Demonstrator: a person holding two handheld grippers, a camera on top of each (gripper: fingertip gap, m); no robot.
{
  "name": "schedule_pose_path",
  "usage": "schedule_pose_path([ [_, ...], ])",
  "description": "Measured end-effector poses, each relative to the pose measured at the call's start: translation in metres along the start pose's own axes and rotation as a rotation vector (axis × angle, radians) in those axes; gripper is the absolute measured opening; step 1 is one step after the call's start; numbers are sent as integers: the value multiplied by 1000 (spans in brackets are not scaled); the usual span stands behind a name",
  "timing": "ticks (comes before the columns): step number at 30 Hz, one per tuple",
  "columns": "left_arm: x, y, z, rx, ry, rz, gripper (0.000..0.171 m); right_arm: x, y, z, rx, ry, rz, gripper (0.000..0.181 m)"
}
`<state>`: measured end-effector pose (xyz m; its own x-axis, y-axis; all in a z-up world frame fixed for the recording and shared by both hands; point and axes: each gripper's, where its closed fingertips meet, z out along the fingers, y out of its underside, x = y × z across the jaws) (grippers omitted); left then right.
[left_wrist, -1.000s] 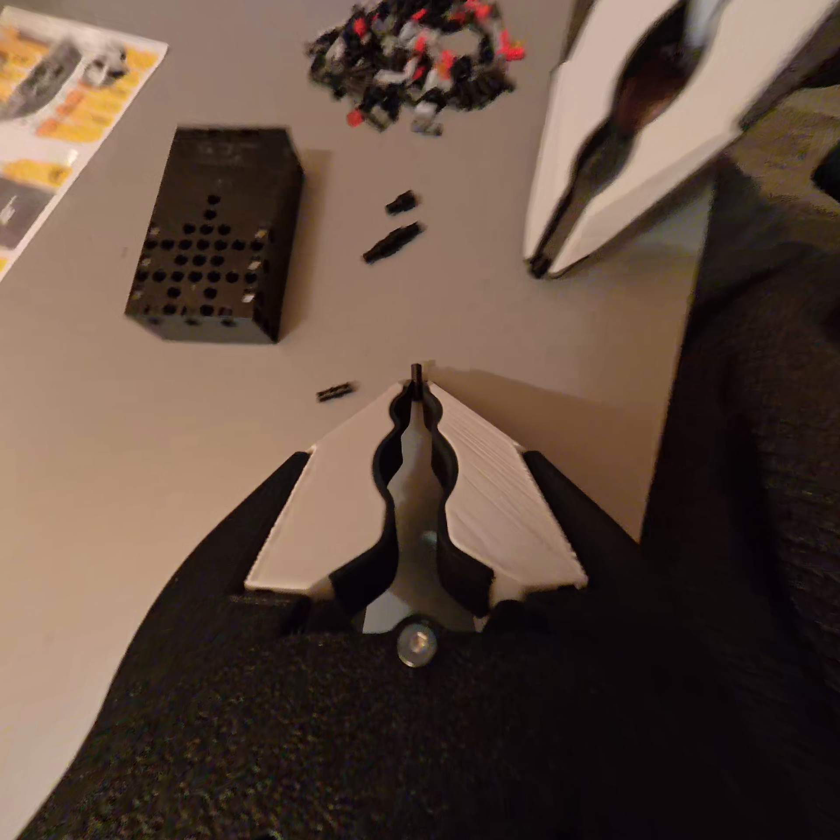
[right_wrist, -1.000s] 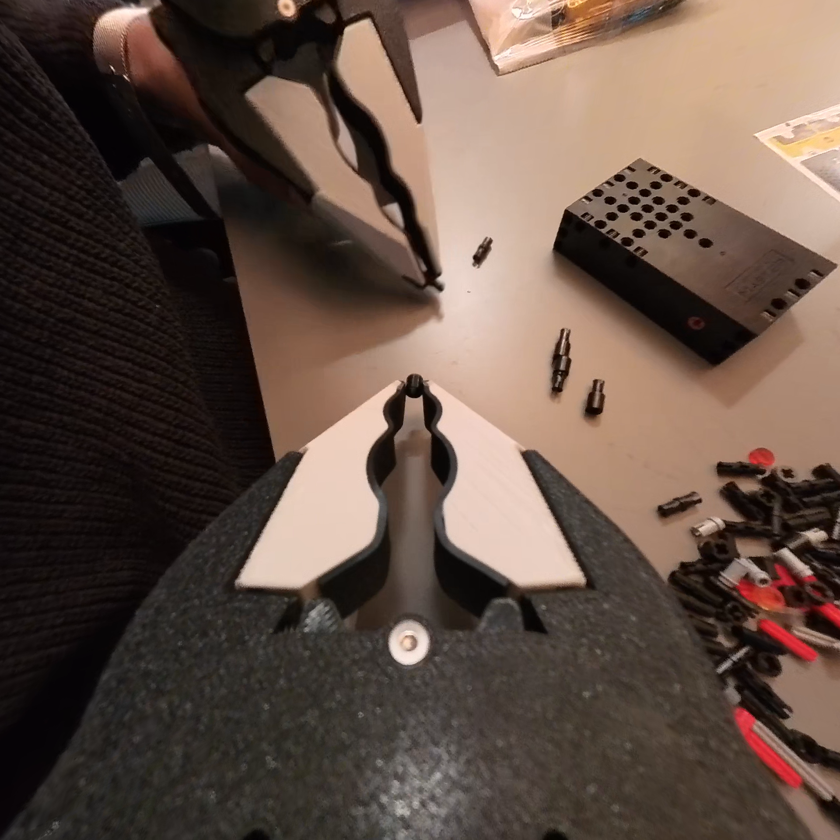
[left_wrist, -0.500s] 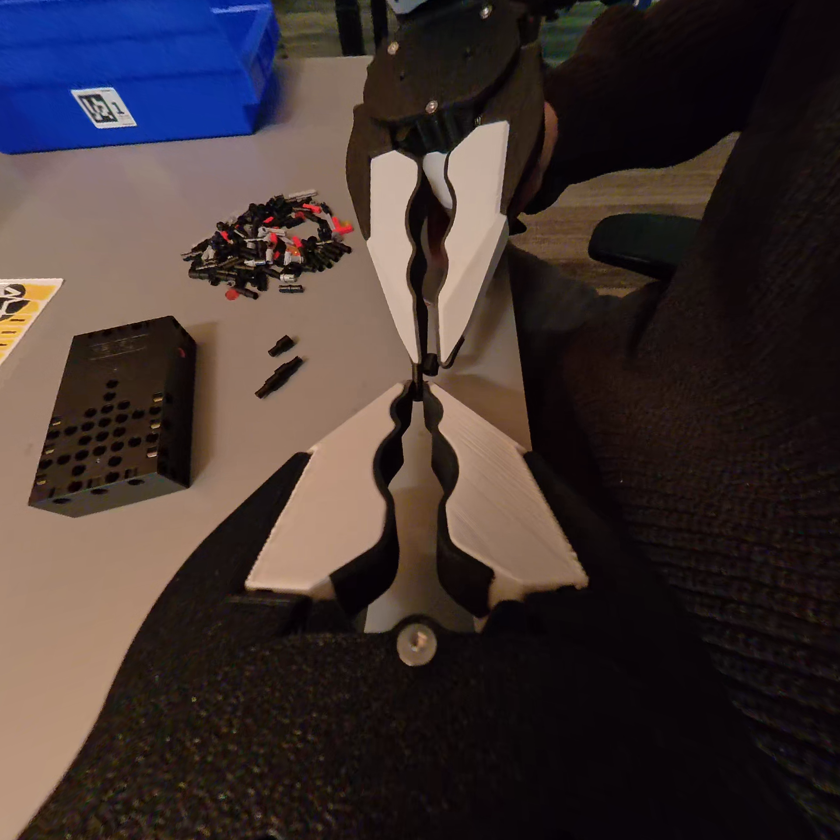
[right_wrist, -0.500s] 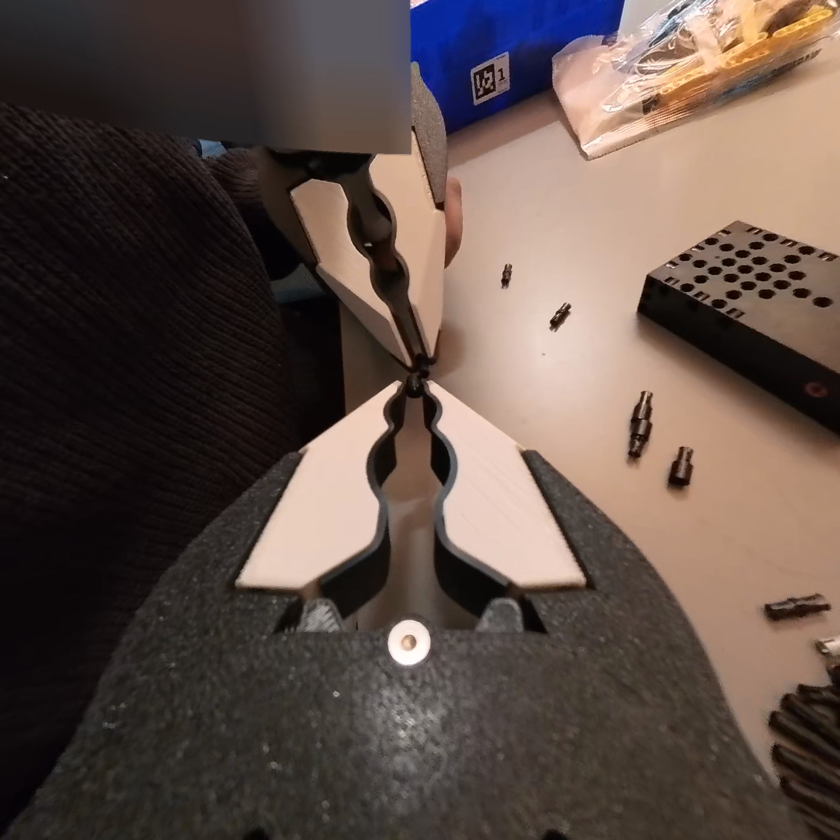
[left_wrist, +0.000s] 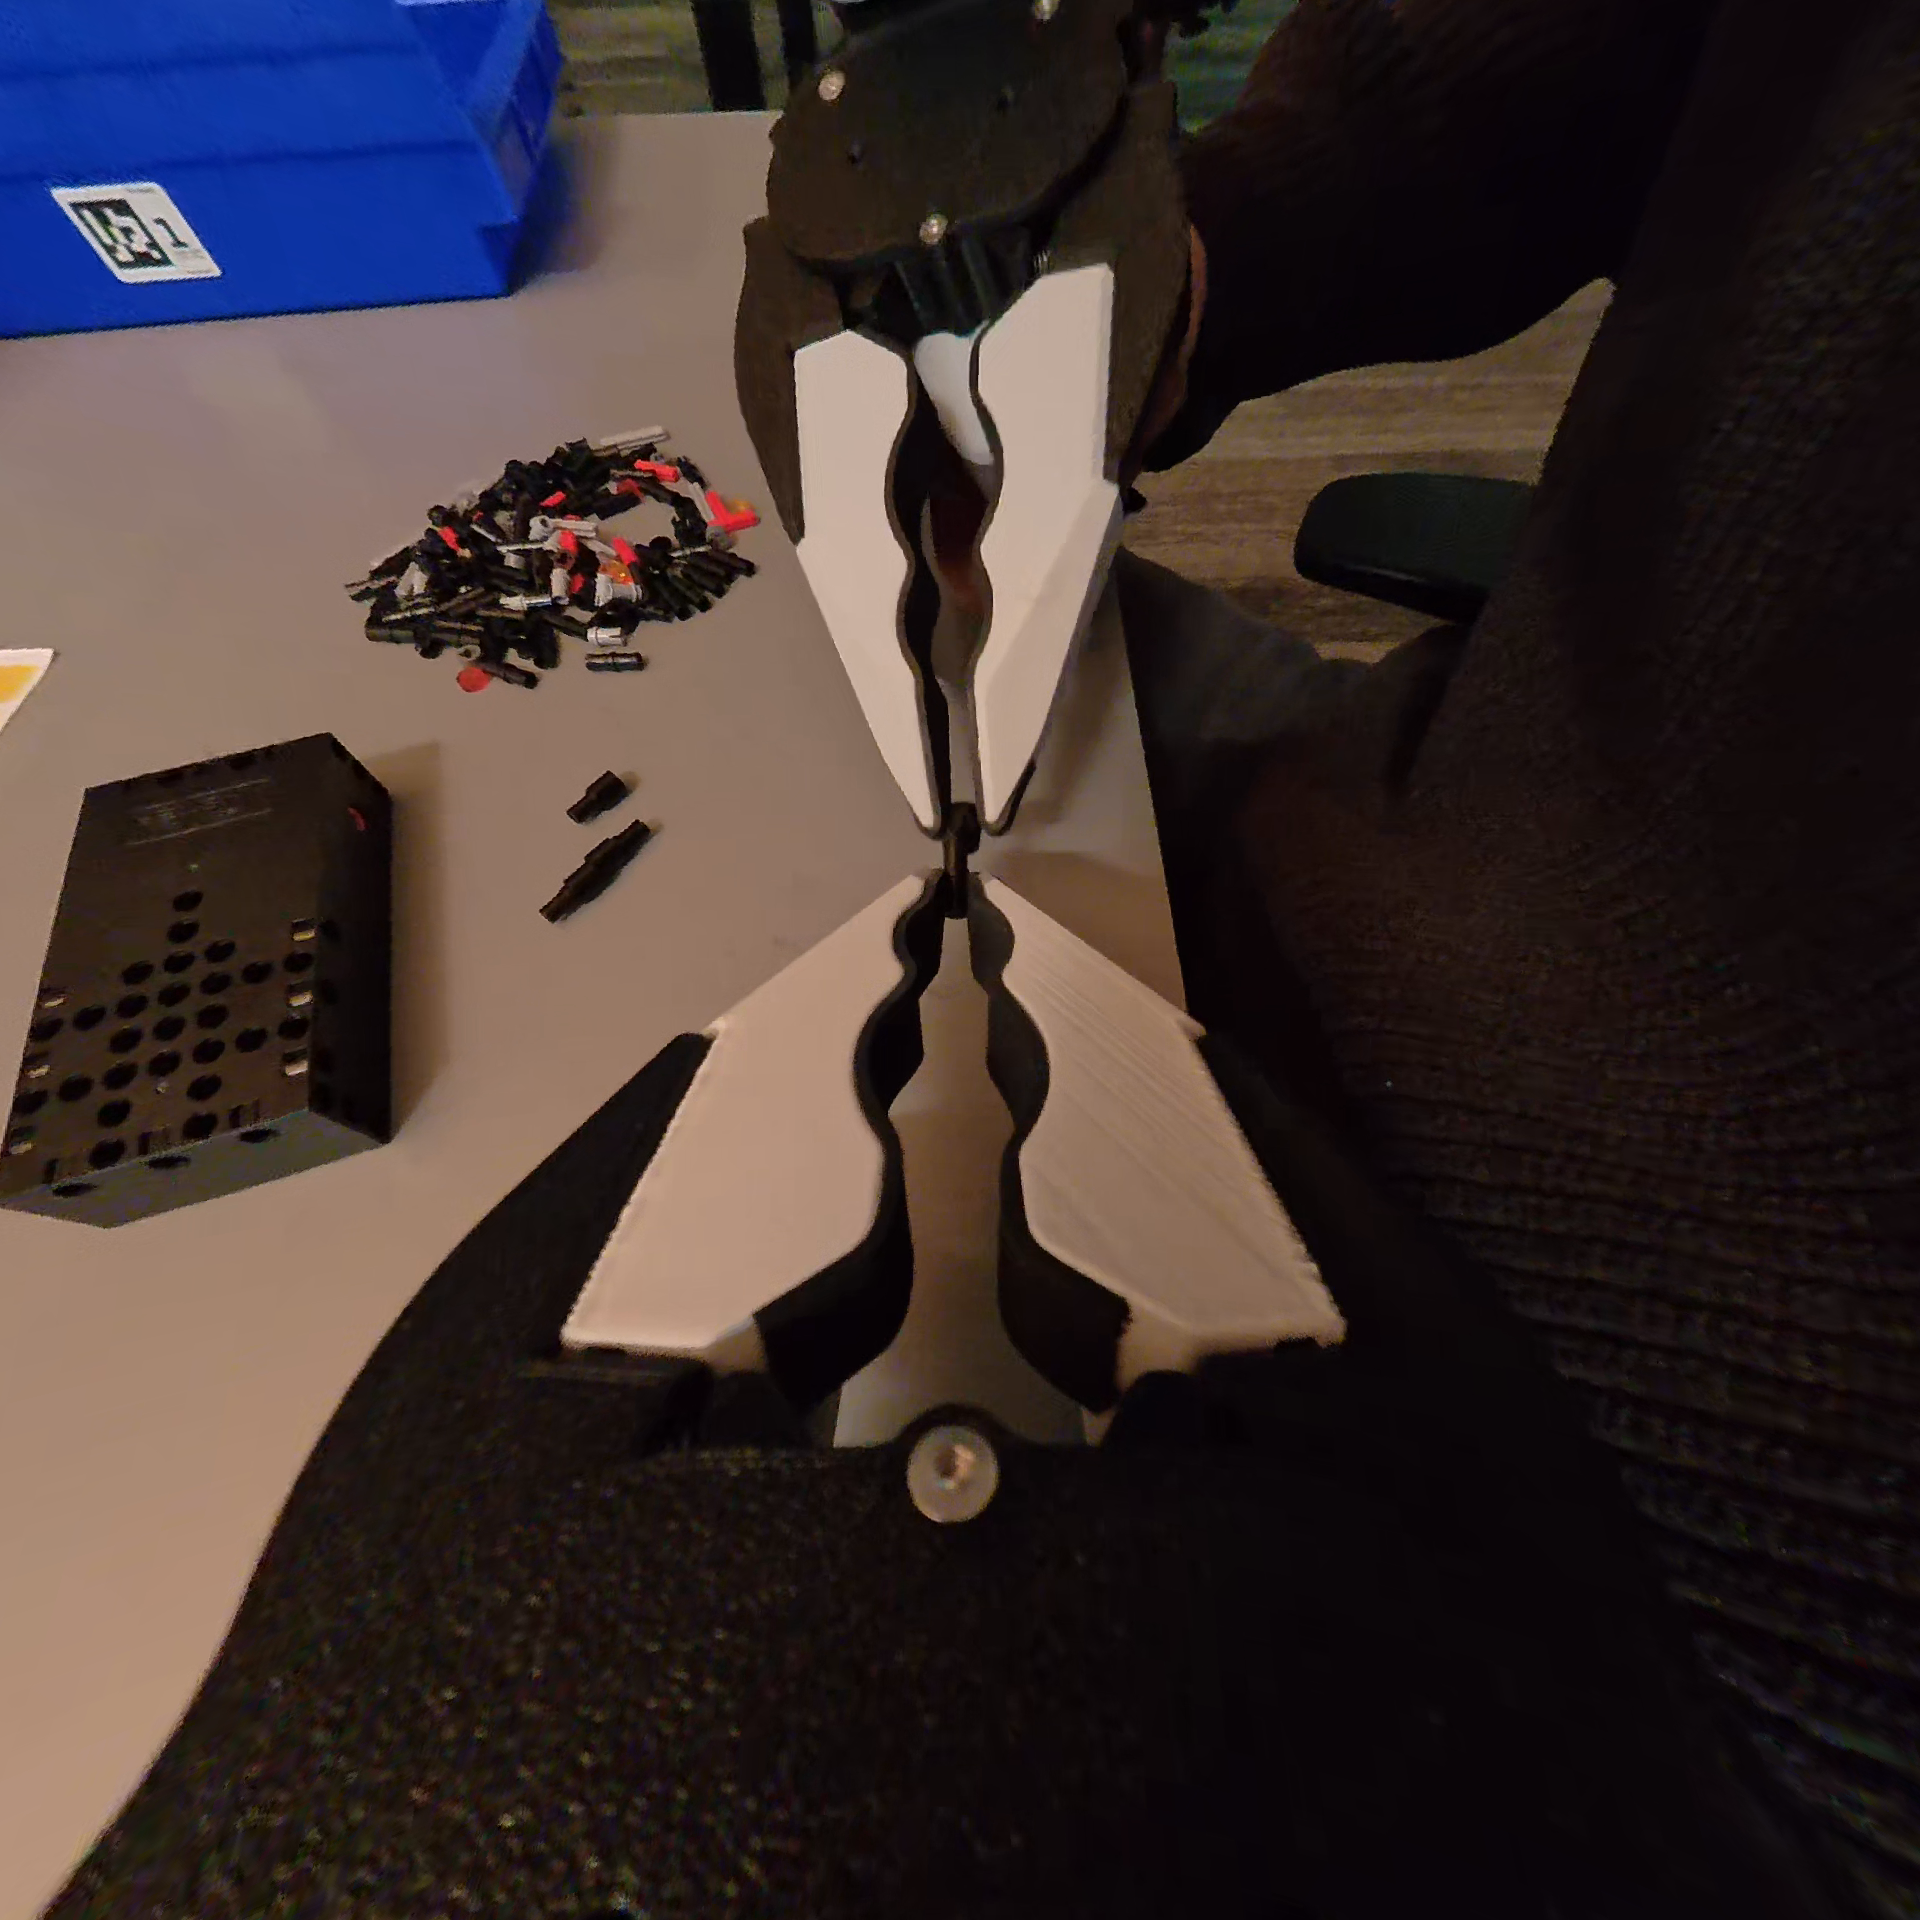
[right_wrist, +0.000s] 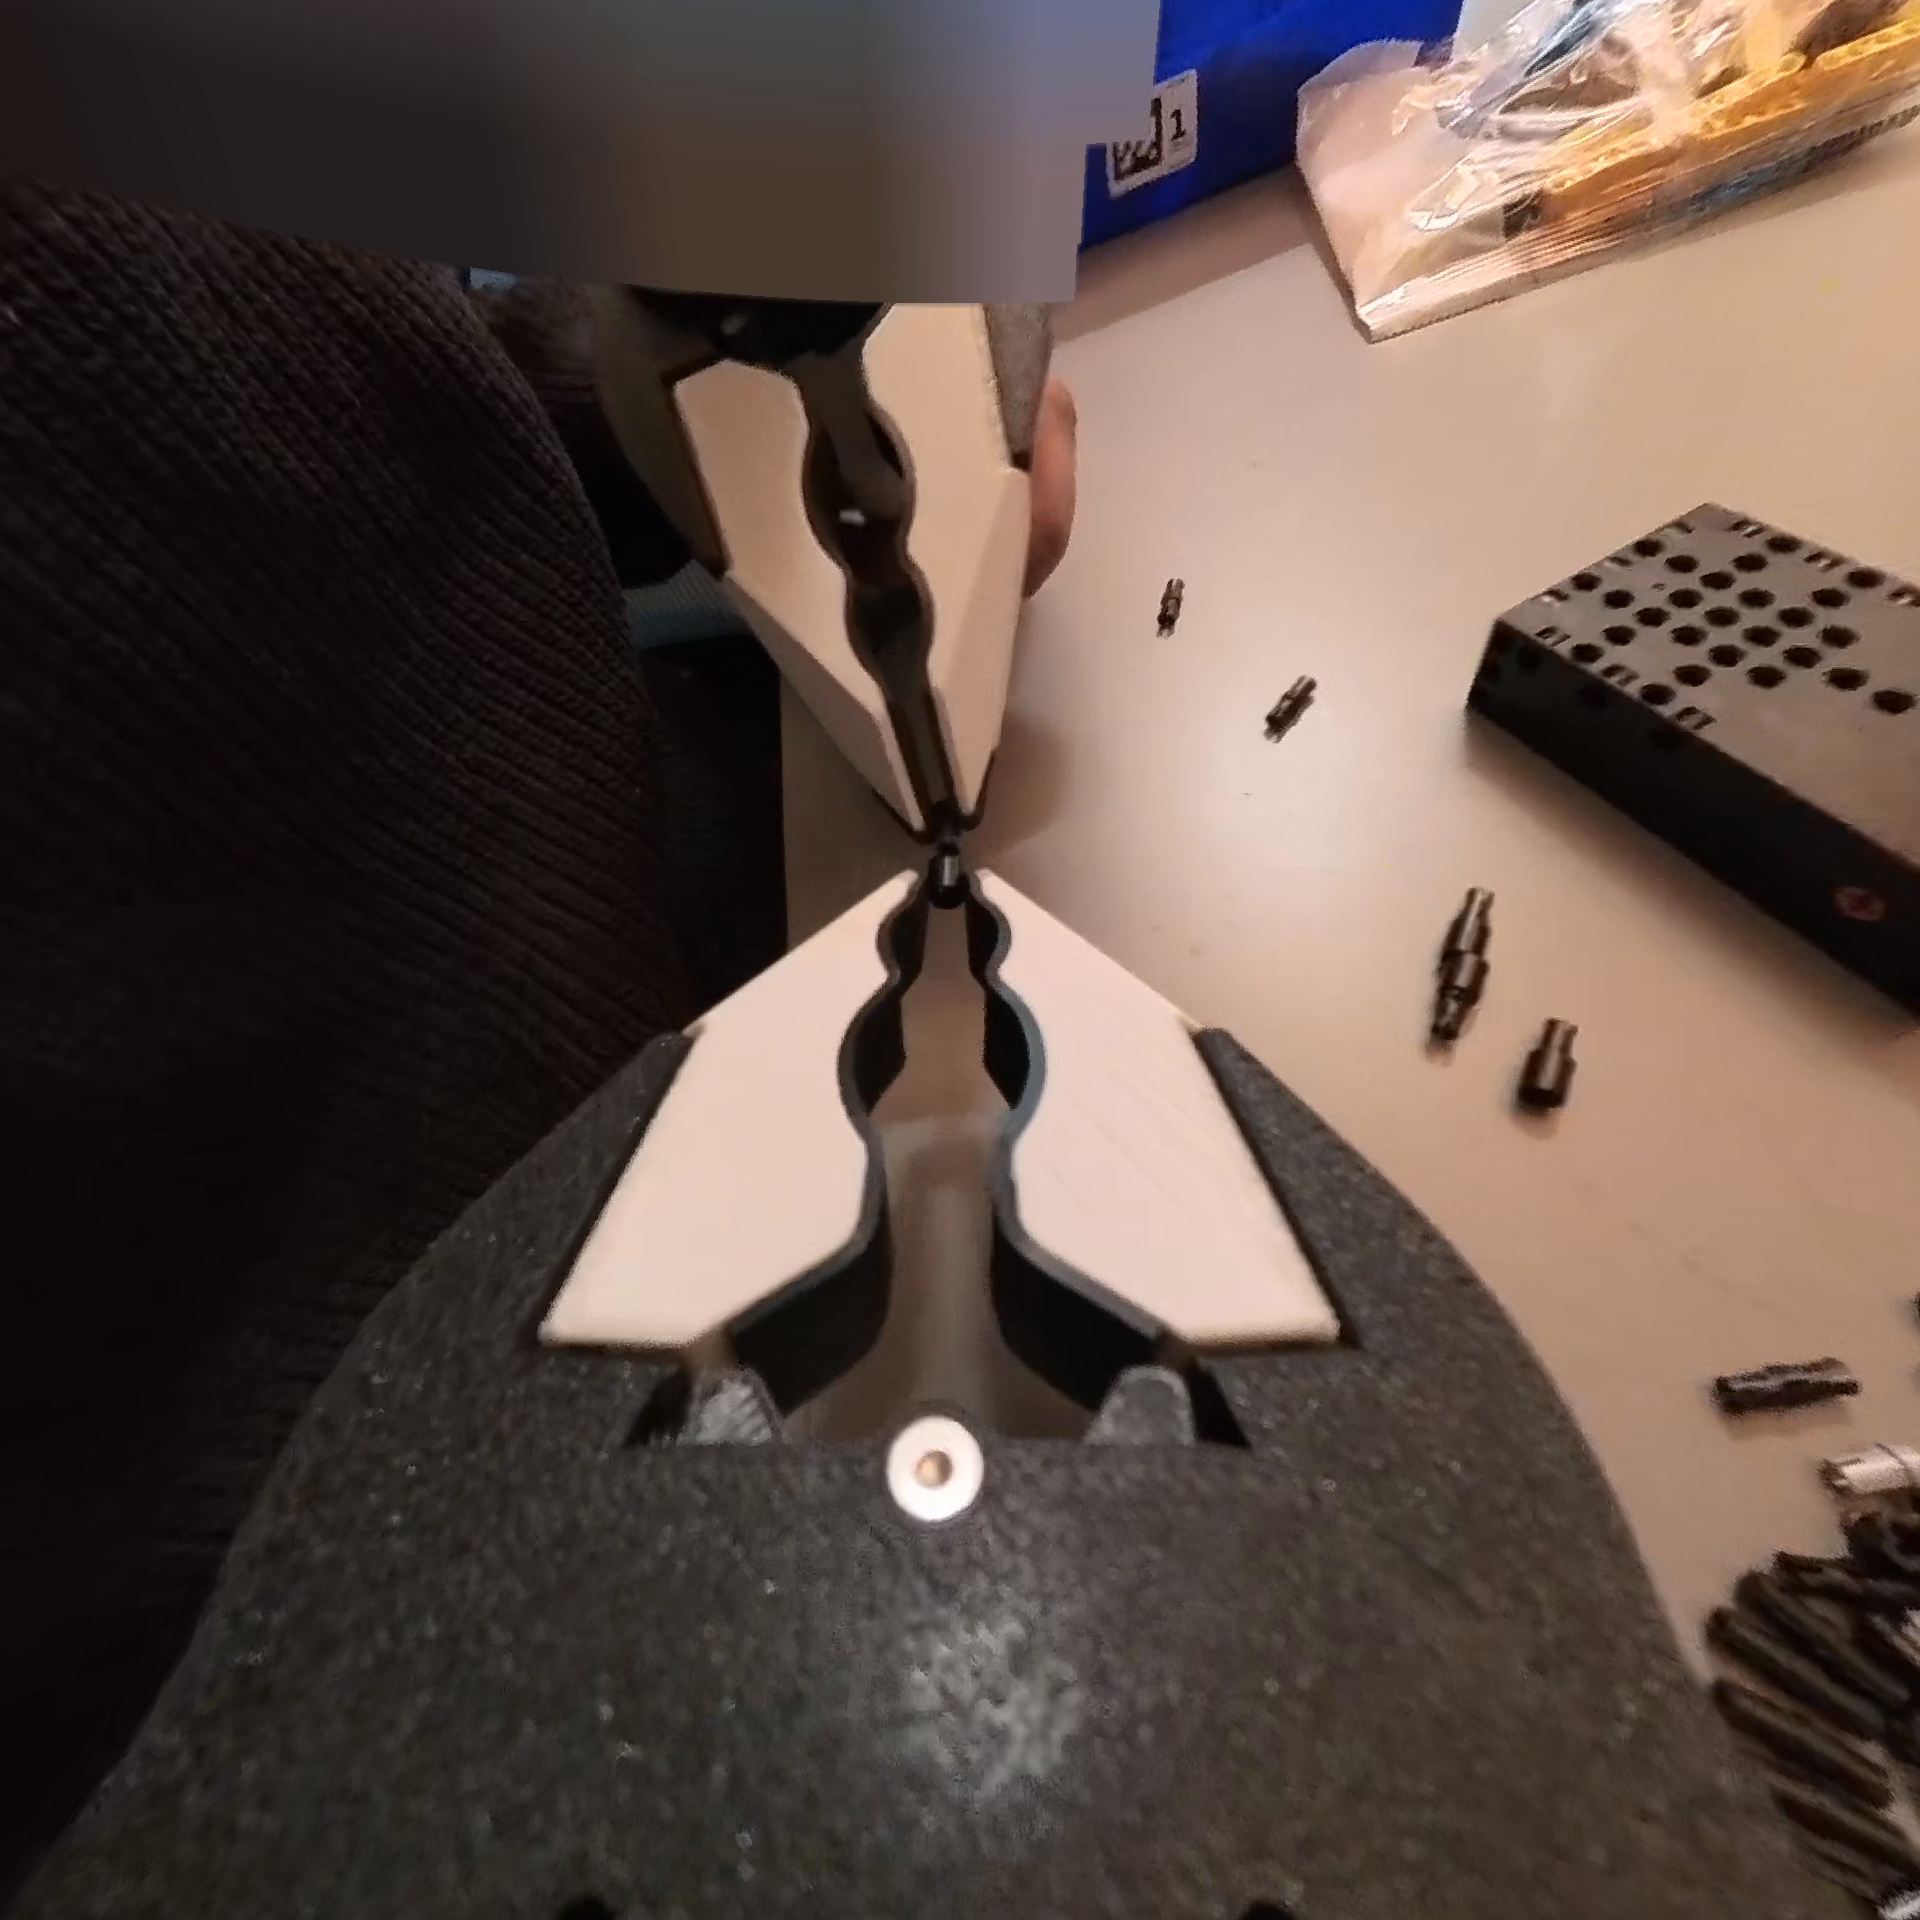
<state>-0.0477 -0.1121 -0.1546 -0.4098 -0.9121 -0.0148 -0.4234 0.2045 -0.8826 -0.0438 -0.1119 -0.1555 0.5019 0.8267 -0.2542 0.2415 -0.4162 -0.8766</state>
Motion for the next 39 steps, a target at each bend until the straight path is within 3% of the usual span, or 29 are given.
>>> schedule_pose_path([
  [3, 2, 4, 3, -29, 13, 10, 3, 0, 4, 1, -34, 23, -63, 7],
  [39, 7, 8, 7, -63, 41, 32, 3, -4, 7, 0, -45, -28, -31, 7],
])
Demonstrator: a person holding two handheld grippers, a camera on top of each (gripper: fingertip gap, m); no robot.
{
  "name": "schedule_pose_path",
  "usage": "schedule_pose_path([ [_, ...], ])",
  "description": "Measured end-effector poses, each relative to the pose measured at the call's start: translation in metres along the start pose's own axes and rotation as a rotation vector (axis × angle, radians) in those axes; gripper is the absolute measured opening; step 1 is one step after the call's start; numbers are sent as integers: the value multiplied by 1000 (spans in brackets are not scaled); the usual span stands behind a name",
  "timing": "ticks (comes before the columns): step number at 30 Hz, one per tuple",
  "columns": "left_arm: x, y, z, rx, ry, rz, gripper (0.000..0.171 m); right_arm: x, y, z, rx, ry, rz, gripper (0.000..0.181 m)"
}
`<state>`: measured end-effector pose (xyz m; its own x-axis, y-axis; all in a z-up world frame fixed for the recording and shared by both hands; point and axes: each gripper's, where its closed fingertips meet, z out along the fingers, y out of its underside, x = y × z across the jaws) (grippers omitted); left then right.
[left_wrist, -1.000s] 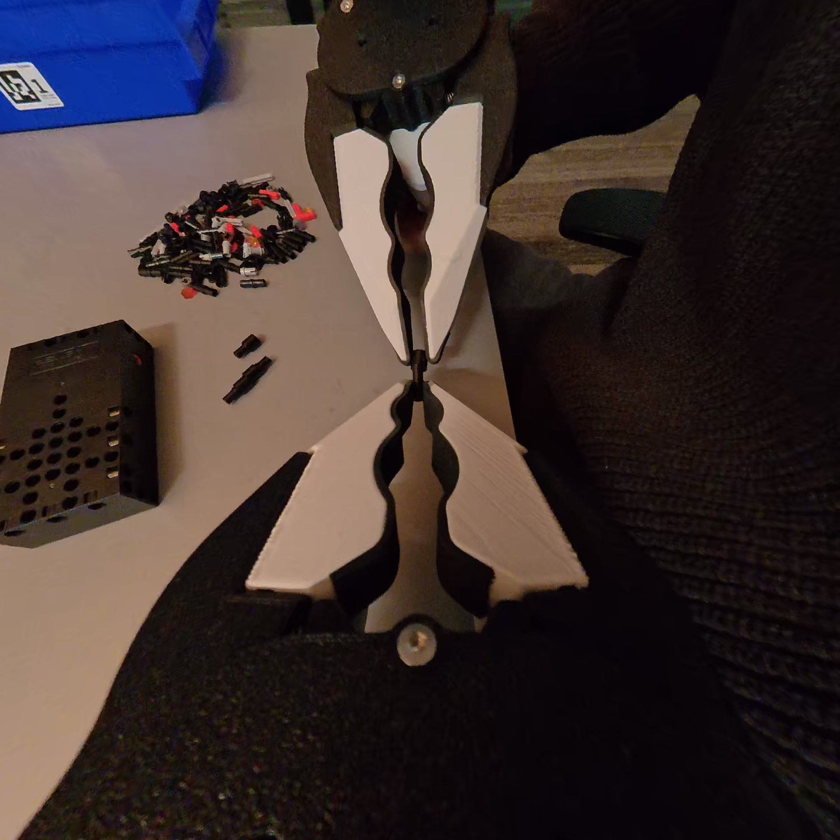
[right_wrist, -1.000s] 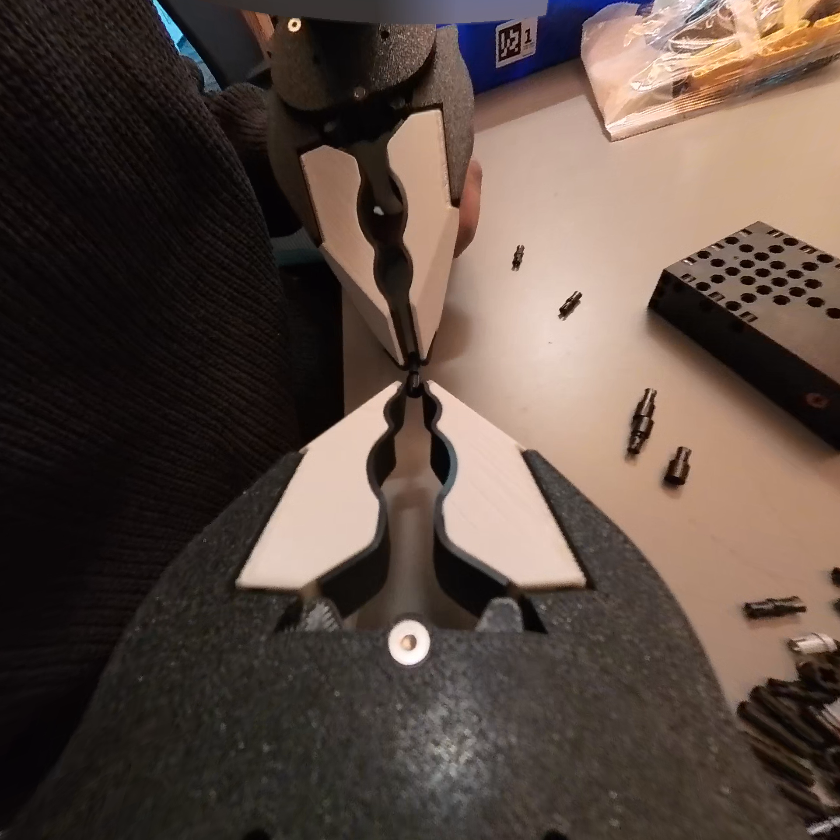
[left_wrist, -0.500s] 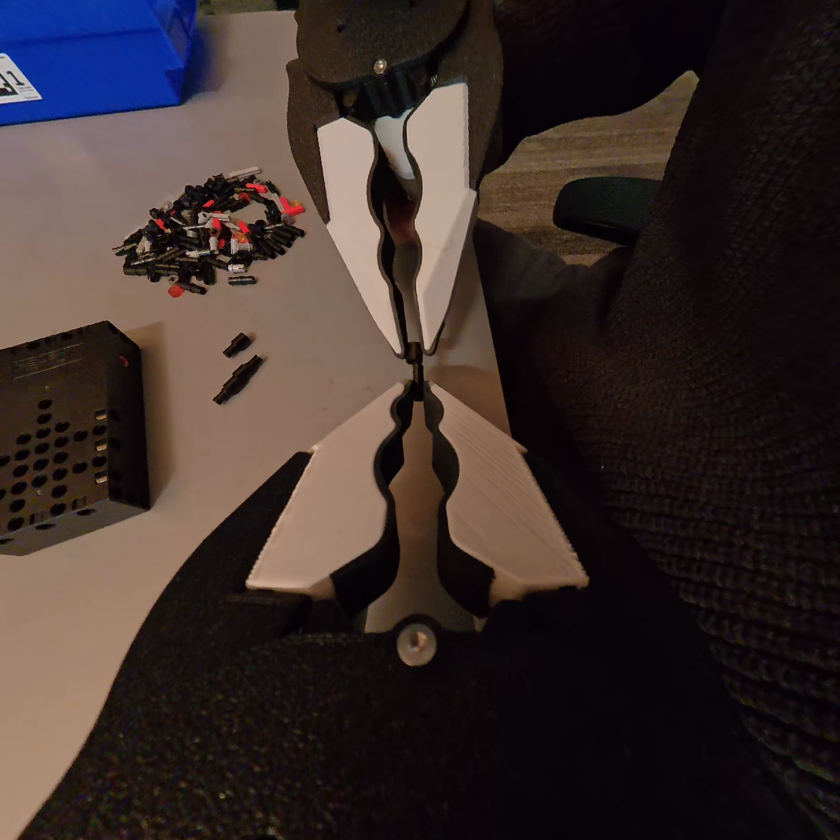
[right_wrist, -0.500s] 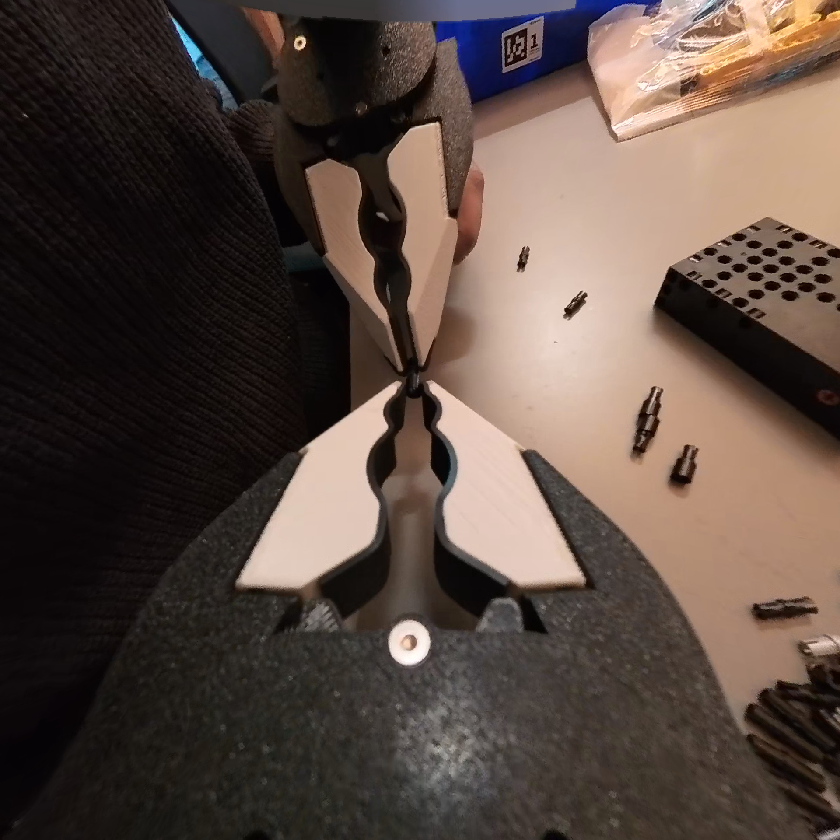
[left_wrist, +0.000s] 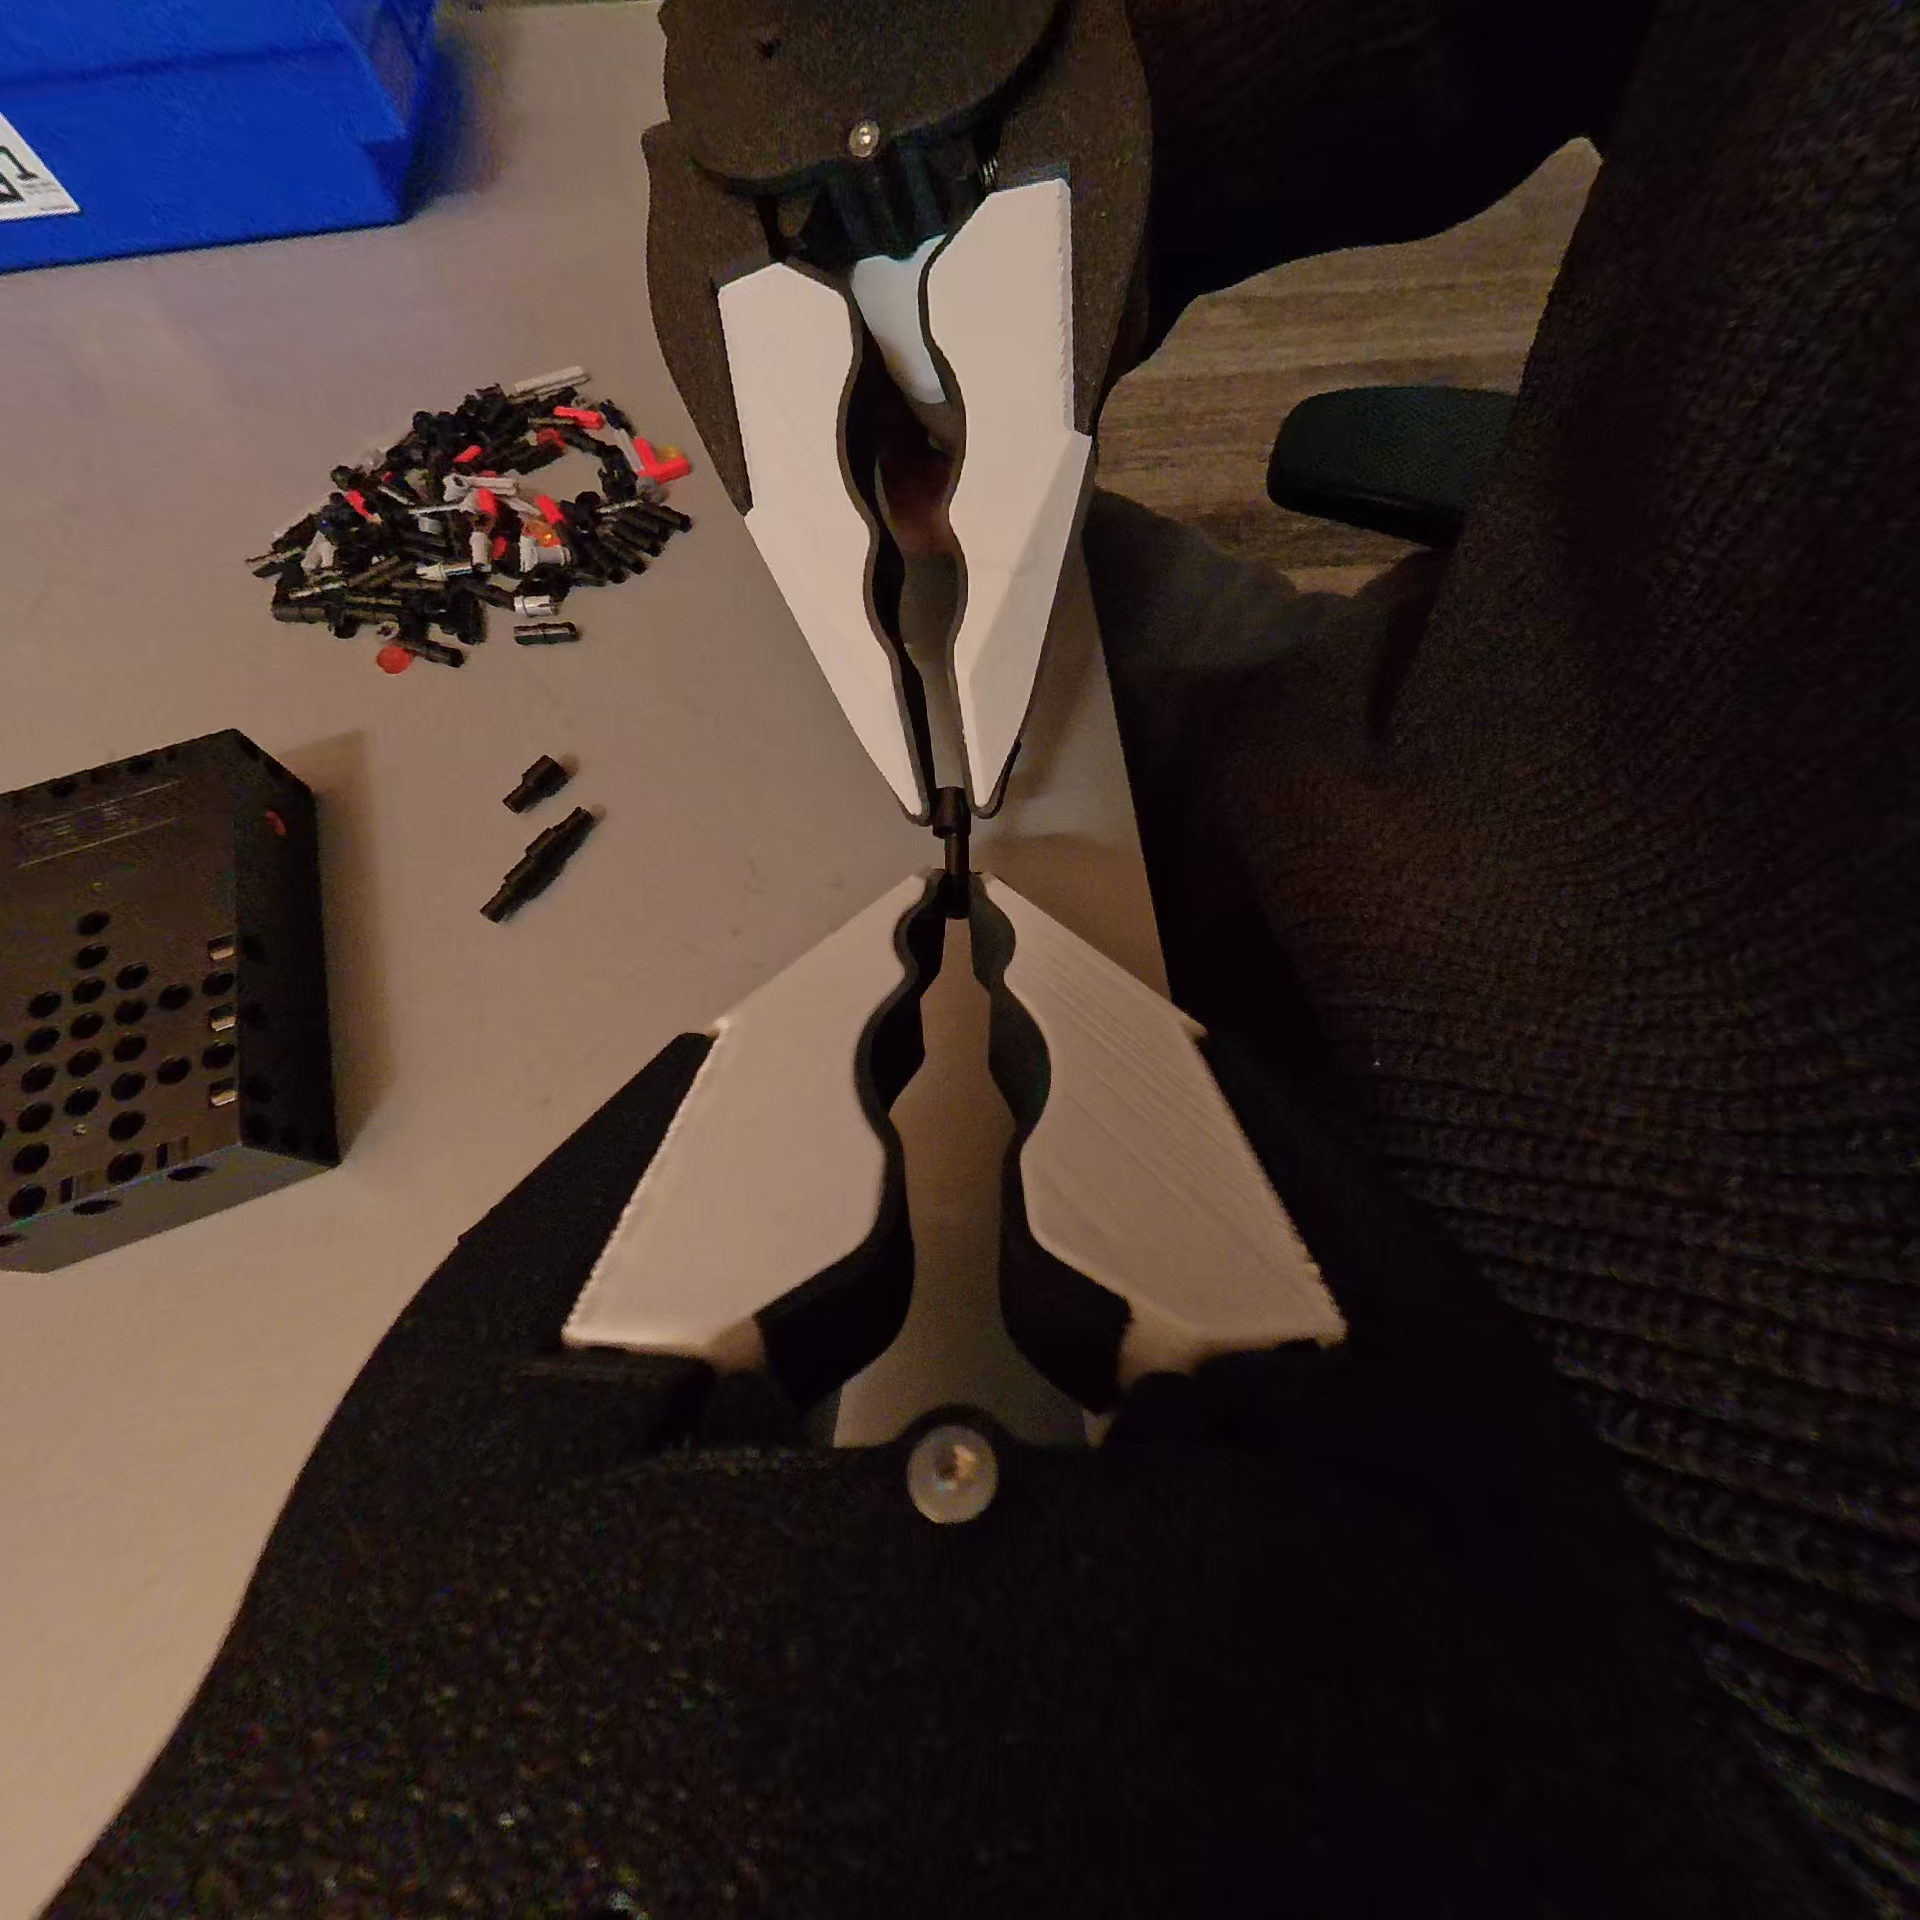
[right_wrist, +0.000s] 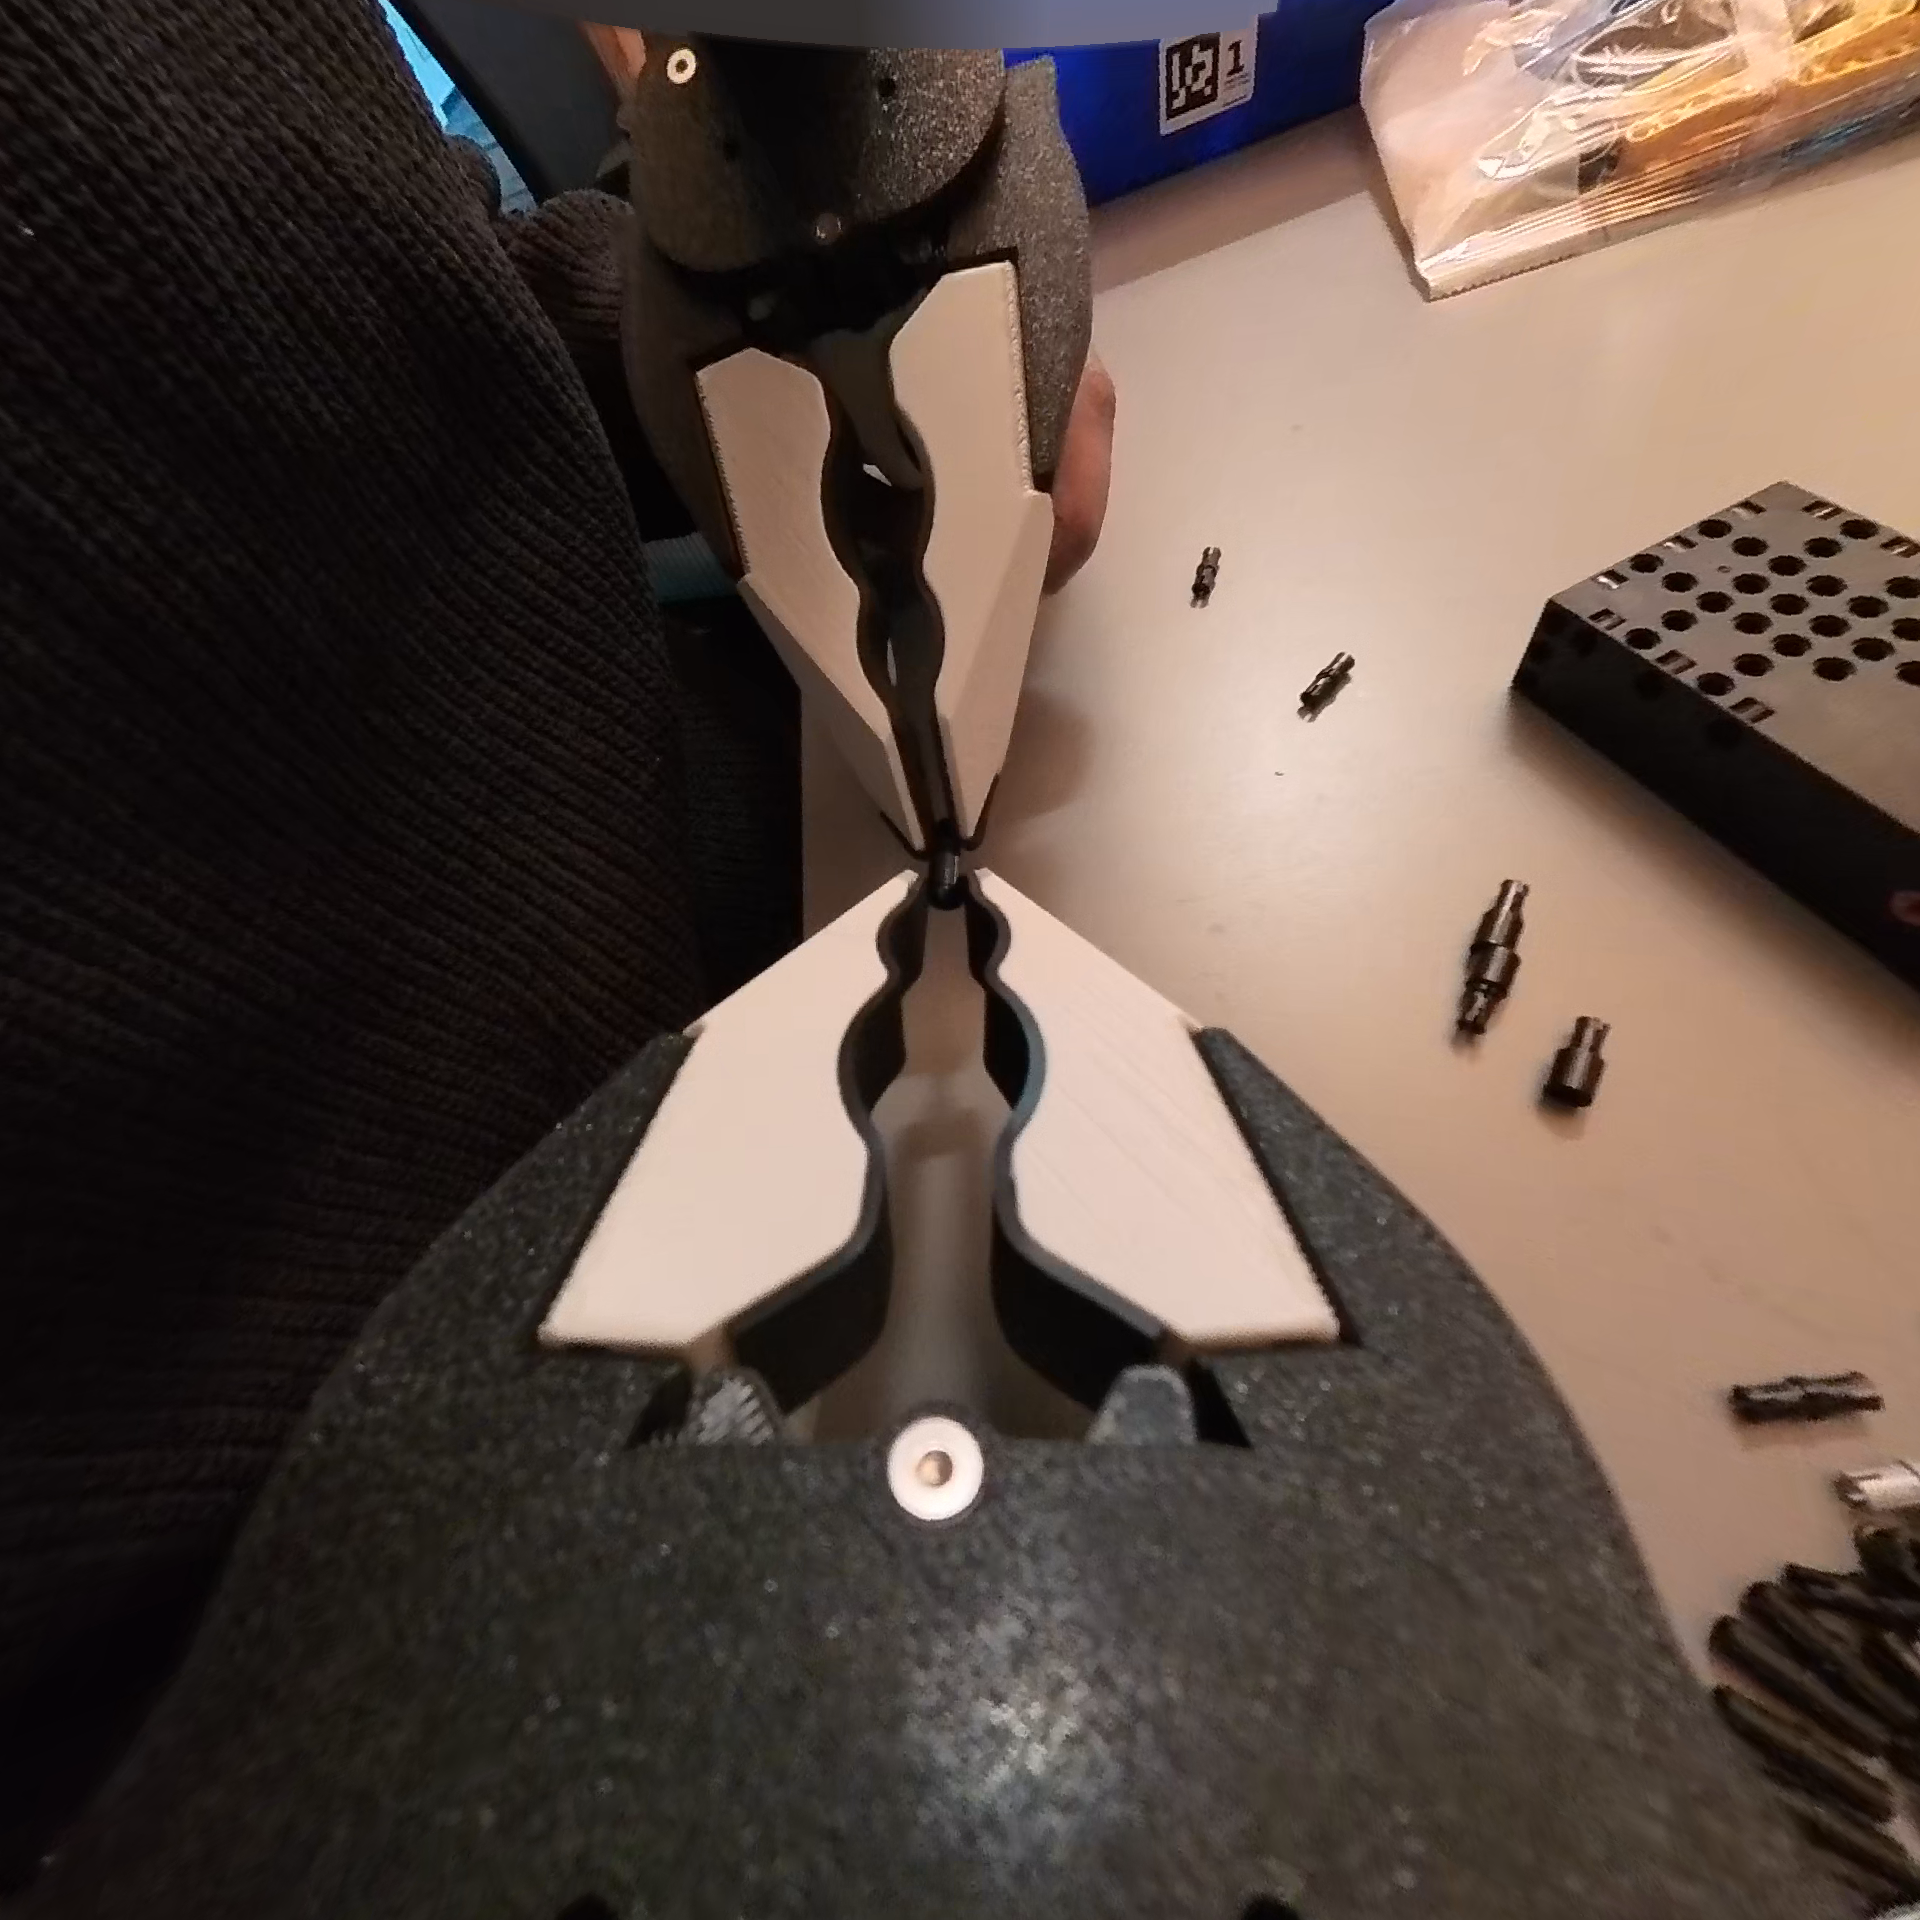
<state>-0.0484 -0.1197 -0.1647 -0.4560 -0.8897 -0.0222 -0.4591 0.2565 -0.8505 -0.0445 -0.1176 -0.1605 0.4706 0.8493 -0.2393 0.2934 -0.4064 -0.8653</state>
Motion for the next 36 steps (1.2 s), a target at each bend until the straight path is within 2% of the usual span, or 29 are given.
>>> schedule_pose_path([
  [17, -2, 0, 0, -1, -8, -3, 2, 1, 3, 2, -25, 3, 8, 7],
  [24, -4, -2, -2, 19, -17, 0, 2, 2, 0, 1, 3, -43, 87, 7],
  [36, 1, 9, 8, -76, 31, -12, 2, 2, 15, 6, -105, -30, 41, 7],
])
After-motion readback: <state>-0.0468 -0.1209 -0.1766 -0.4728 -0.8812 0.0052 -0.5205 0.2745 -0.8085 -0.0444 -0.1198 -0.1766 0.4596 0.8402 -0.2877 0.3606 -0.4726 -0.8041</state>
